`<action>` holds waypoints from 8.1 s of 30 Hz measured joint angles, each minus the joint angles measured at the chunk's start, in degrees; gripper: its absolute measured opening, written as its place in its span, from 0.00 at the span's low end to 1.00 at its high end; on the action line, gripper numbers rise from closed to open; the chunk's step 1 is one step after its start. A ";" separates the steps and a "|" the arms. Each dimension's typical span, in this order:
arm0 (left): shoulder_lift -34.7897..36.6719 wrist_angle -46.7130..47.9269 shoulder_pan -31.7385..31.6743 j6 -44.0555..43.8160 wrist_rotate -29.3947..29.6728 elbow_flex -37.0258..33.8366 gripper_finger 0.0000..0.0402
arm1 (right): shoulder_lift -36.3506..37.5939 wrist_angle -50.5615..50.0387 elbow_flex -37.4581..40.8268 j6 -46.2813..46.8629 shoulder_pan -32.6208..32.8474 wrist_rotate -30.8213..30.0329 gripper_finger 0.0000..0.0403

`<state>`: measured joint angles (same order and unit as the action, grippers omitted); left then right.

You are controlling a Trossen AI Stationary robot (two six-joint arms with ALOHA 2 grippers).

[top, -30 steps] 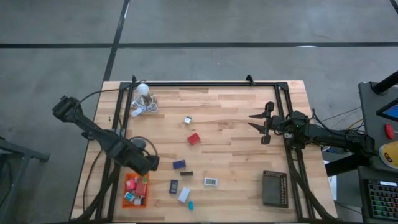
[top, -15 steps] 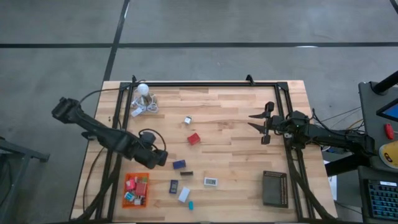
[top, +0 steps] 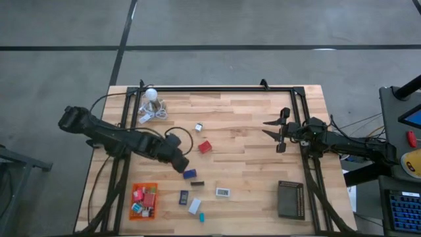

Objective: Pick & Place Office items
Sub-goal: Put the red charger adapter into the orange bin

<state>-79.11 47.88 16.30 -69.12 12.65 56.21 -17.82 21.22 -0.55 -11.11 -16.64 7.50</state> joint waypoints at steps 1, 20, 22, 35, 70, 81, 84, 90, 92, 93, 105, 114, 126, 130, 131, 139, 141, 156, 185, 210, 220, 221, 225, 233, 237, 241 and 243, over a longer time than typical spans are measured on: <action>-0.38 -1.06 -0.95 0.75 -0.57 0.02 0.54 | 0.00 0.01 0.00 0.00 0.00 0.00 0.35; -28.54 10.45 -15.24 33.32 -8.66 28.93 0.54 | 0.00 0.01 0.01 0.00 0.00 -0.01 0.35; -30.95 12.63 -15.96 34.59 -8.99 31.16 0.54 | 0.00 0.01 0.00 0.00 0.00 0.00 0.35; -34.95 10.33 -19.18 49.66 -9.98 32.61 0.54 | 0.00 0.01 -0.01 0.00 0.00 0.01 0.35; -34.95 -2.81 -23.63 48.93 -16.38 23.13 0.72 | 0.02 0.01 0.01 0.00 0.00 -0.01 0.35; -34.95 -7.17 -23.63 46.74 -16.76 18.68 0.72 | 0.01 0.01 0.00 0.00 0.00 -0.01 0.35; -34.95 -7.22 -23.63 46.18 -16.81 18.34 0.72 | 0.02 0.01 0.01 0.00 0.00 0.01 0.35; -34.95 -7.54 -23.63 46.18 -17.18 18.34 0.72 | 0.00 0.01 -0.01 0.00 0.00 -0.01 0.35; -34.95 -7.57 -23.63 46.16 -17.84 18.34 0.72 | 0.02 0.01 0.00 0.00 0.00 0.00 0.35; -34.95 -7.63 -23.63 46.16 -18.07 18.34 0.71 | 0.01 0.01 0.00 0.00 0.00 -0.01 0.35; -34.93 -7.80 -23.63 46.16 -18.89 18.34 0.53 | 0.00 0.01 -0.01 0.00 0.00 0.00 0.35; -34.91 -7.83 -23.63 45.79 -19.38 18.34 0.57 | 0.00 0.01 0.01 0.00 0.00 0.01 0.35; -34.55 0.34 -23.63 40.80 -20.85 19.74 0.57 | 0.00 0.01 0.01 0.00 0.00 0.01 0.35; -33.42 3.30 -23.33 38.43 -20.82 21.02 0.57 | 0.02 0.01 0.01 0.00 0.00 -0.01 0.35; -33.32 4.28 -23.16 37.51 -20.83 21.38 0.57 | 0.00 0.01 0.01 0.00 0.00 -0.01 0.35; -31.88 8.58 -21.27 29.60 -20.58 21.70 0.57 | 0.02 0.01 0.01 0.00 0.00 0.00 0.35; -31.10 8.86 -20.50 28.66 -20.48 21.49 0.57 | 0.00 0.01 -0.01 0.00 0.00 -0.01 0.35; -22.48 13.65 -6.06 11.00 -12.81 21.35 0.57 | 0.00 -0.01 0.01 0.00 0.02 0.01 0.35; -16.00 22.72 28.92 -39.87 -3.72 21.35 0.57 | 0.00 0.01 0.00 0.00 0.00 -0.01 0.35; -16.09 19.46 41.35 -68.94 -5.38 13.64 0.57 | 0.02 0.01 -0.01 0.00 0.00 -0.01 0.35; -16.22 19.05 42.10 -69.20 -5.36 11.50 0.57 | 0.01 0.01 0.00 0.00 0.00 -0.01 0.35; -16.24 18.55 42.34 -69.34 -5.34 10.85 0.57 | 0.01 0.01 0.00 0.00 0.00 0.01 0.35; -16.09 16.39 43.01 -69.64 -5.15 9.22 0.57 | 0.02 0.01 0.00 0.00 0.00 -0.01 0.35; -16.09 16.21 43.12 -69.61 -5.01 9.14 0.57 | 0.02 0.01 0.00 0.00 0.00 -0.01 0.35; -16.13 16.19 43.12 -69.61 -5.01 9.14 0.57 | 0.02 0.01 0.01 0.00 0.00 -0.01 0.35; -16.13 16.17 43.14 -69.59 -5.03 9.18 0.57 | 0.02 0.01 -0.01 0.00 0.00 -0.01 0.35; -16.17 15.98 43.14 -69.58 -5.22 9.45 0.59 | 0.02 0.01 0.00 0.00 0.00 0.01 0.35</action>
<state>-95.28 63.86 59.44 -138.71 7.43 65.65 -17.80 21.23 -0.55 -11.11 -16.64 7.51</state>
